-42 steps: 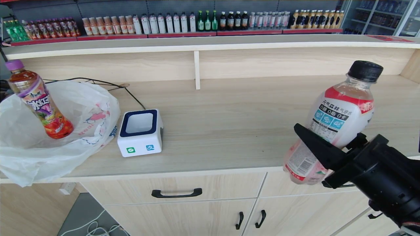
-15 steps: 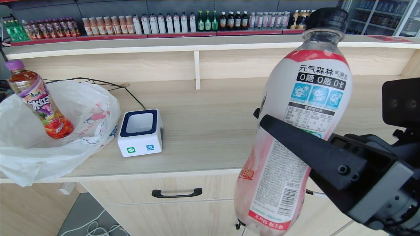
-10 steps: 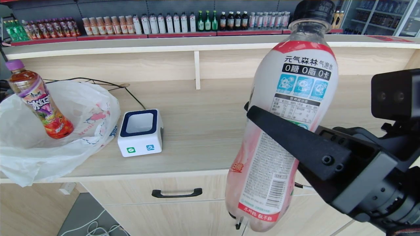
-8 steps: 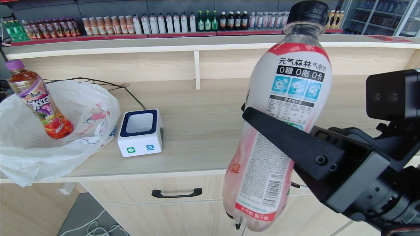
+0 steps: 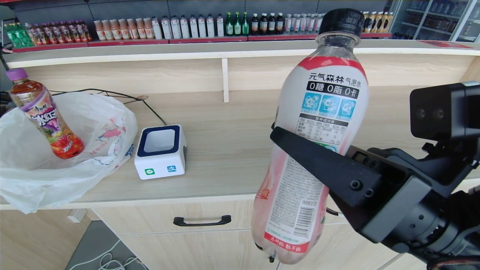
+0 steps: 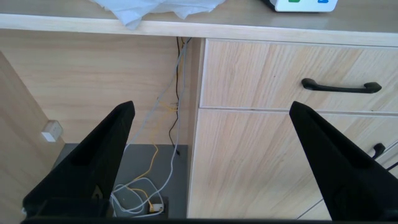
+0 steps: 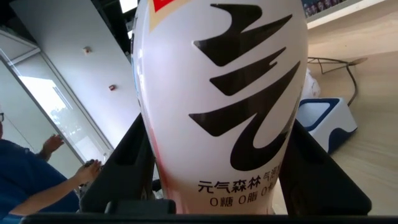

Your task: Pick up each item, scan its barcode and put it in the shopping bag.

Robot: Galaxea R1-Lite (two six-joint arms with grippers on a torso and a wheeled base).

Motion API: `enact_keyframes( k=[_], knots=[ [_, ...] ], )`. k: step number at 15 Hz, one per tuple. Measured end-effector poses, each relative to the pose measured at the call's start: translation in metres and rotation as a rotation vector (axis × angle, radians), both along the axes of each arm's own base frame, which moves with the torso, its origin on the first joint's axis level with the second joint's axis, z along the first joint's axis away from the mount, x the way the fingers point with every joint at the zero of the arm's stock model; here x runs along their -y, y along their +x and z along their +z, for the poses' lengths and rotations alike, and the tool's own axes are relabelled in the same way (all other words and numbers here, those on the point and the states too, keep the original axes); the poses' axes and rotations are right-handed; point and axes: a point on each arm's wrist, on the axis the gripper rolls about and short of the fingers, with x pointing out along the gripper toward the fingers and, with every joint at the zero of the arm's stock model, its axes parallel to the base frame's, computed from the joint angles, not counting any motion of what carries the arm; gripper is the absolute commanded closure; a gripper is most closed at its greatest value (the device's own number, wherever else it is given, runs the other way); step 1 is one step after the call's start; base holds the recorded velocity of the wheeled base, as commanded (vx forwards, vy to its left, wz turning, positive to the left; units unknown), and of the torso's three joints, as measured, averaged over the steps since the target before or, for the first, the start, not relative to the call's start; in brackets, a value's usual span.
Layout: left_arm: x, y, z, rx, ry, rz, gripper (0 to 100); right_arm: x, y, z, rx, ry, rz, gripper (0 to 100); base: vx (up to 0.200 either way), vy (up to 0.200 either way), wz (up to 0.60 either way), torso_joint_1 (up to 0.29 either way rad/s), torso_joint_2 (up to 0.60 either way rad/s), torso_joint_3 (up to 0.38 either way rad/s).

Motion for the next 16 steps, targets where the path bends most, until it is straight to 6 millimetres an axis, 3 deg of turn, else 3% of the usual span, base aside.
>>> enact_keyframes(
  k=[9,16],
  knots=[
    [0.0,0.0,0.0,0.0,0.0,0.0,0,0.001,0.007,-0.005,0.076,-0.053,-0.073,100,0.0,0.0,0.0,0.0,0.0,0.0],
    [0.0,0.0,0.0,0.0,0.0,0.0,0,0.027,0.038,-0.021,0.231,-0.218,-0.343,100,0.0,0.0,0.0,0.0,0.0,0.0]
  ],
)
